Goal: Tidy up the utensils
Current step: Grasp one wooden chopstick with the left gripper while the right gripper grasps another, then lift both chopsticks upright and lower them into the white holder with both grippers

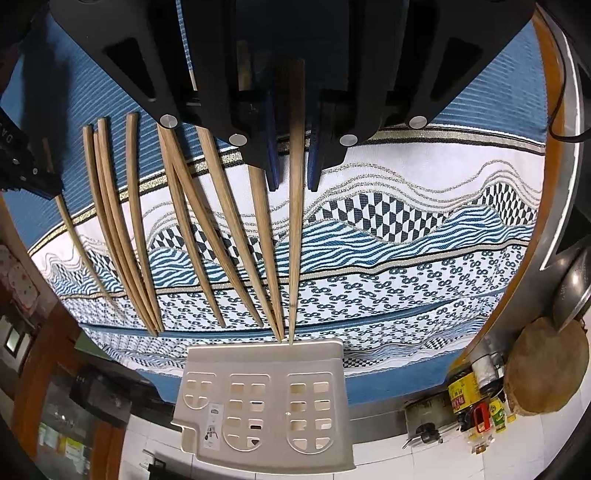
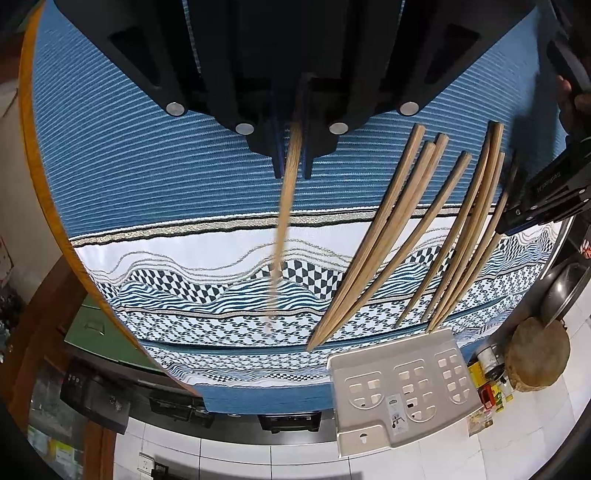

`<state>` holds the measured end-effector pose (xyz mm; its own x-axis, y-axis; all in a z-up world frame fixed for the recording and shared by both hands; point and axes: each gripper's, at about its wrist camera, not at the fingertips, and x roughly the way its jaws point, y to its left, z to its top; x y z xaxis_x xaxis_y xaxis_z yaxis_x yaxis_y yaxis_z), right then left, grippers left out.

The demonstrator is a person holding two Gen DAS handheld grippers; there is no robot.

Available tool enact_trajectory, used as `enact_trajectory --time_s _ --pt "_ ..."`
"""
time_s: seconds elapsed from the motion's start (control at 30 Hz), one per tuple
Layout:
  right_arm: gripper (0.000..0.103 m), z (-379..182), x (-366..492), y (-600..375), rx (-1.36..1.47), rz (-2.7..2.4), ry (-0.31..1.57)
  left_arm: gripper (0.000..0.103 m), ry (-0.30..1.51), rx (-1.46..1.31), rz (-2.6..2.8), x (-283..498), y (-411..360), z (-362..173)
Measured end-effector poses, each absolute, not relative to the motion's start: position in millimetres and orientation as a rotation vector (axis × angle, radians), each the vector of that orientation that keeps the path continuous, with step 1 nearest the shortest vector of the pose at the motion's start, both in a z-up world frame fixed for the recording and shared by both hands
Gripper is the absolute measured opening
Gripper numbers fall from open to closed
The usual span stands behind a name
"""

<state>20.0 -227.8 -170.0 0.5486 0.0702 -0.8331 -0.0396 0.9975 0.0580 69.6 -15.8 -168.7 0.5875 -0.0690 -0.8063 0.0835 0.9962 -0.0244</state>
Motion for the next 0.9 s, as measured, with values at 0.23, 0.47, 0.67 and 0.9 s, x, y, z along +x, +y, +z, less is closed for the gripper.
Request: enact_trajectory --time_s 0.23,0.47,0.67,0.9 --pt "0.007 -148.2 8.3 -231.8 -0.007 0.058 0.924 0.006 0.948 -0.035 -0.122 71.0 -3.7 -166.0" --pt "0.007 -105.5 0.6 -234.0 -0.043 0.077 0.813 0.006 0.890 -0.060 -0.139 62.0 4.6 -142.7" --pt "0.007 -72.3 4.6 -230.1 -0.058 0.106 0.726 0.006 0.817 -0.072 -0.137 57.9 10.3 -115.8" --pt "0.007 -42.5 16.4 -225.8 -0.099 0.140 0.657 0.006 0.760 -0.069 -0.141 61.9 15.8 -92.1"
